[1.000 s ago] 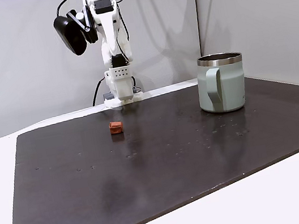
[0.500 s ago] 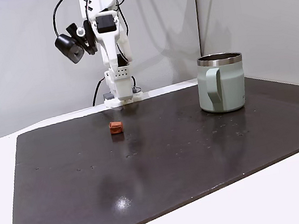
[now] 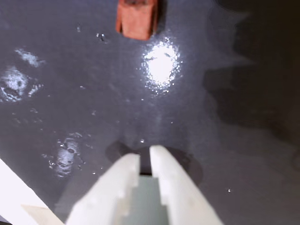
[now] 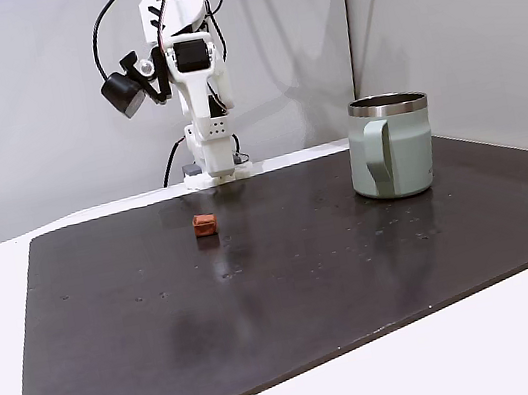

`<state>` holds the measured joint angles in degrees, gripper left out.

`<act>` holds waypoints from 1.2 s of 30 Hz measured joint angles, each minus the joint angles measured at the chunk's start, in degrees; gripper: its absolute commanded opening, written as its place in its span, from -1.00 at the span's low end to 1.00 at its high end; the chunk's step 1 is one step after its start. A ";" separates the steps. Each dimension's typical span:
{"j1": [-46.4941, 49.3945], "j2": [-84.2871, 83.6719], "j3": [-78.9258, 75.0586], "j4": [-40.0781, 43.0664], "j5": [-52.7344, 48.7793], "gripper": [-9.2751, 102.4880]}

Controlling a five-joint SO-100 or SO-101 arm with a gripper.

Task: Grasp a cube and put it in the cup.

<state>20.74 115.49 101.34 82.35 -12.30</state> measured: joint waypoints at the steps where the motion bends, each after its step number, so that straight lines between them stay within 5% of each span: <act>1: 0.18 0.00 0.00 0.26 0.00 -0.40; 15: 1.05 0.00 2.81 0.09 -1.76 -0.29; 36: 5.10 -14.24 9.58 -12.04 -5.71 -0.30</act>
<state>25.84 101.25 110.92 70.31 -18.02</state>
